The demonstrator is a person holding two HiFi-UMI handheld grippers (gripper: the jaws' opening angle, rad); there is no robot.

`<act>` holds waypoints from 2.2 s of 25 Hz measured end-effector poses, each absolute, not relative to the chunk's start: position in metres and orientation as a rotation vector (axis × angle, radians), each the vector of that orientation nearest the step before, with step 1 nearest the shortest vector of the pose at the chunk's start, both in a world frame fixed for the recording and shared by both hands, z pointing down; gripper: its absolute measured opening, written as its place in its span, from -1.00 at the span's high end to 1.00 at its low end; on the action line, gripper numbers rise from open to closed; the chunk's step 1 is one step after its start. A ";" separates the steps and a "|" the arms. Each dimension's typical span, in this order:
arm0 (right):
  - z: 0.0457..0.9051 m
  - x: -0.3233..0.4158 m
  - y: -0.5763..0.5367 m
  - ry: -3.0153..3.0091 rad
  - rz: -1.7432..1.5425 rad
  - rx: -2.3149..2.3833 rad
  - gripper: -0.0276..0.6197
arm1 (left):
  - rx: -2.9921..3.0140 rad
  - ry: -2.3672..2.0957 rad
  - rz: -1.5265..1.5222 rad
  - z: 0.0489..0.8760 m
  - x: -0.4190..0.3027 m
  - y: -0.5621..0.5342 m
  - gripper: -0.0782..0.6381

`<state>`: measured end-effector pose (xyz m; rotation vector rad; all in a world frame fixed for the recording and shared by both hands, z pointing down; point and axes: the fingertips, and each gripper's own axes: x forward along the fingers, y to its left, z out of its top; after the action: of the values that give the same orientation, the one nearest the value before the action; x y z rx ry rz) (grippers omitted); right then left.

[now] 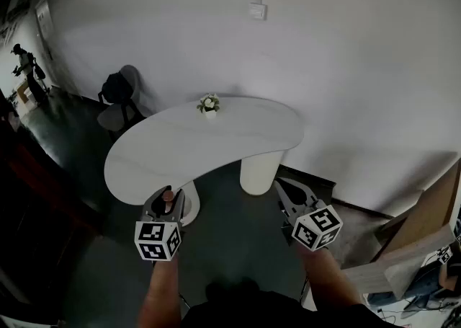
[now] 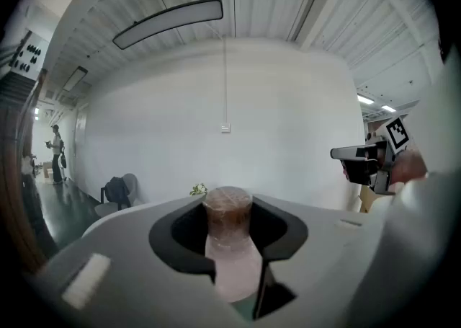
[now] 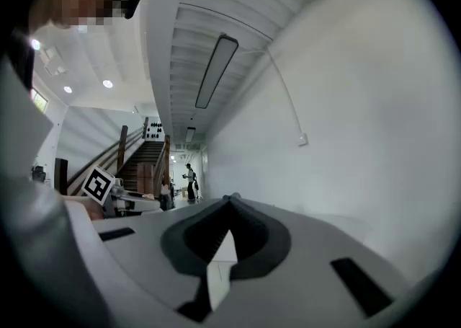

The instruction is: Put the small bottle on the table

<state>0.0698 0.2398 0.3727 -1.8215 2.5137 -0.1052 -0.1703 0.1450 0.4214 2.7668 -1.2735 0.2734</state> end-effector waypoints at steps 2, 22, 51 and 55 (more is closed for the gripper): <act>0.372 0.074 0.244 2.517 -0.103 -1.814 0.91 | 2.768 -1.273 0.278 0.421 -0.166 0.150 0.40; 0.380 0.136 0.287 2.527 -0.108 -1.824 0.91 | 2.775 -1.263 0.285 0.416 -0.107 0.191 0.40; 0.410 0.136 0.088 2.608 -0.240 -1.765 0.91 | 2.805 -1.182 0.287 0.439 -0.074 -0.014 0.40; 0.410 0.126 0.044 2.624 -0.251 -1.760 0.91 | 2.788 -1.191 0.280 0.442 -0.087 -0.060 0.40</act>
<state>0.1260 0.0437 0.4101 -1.7597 2.6236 -0.2506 -0.0867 -0.0601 0.4420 2.7884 -1.1908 0.2803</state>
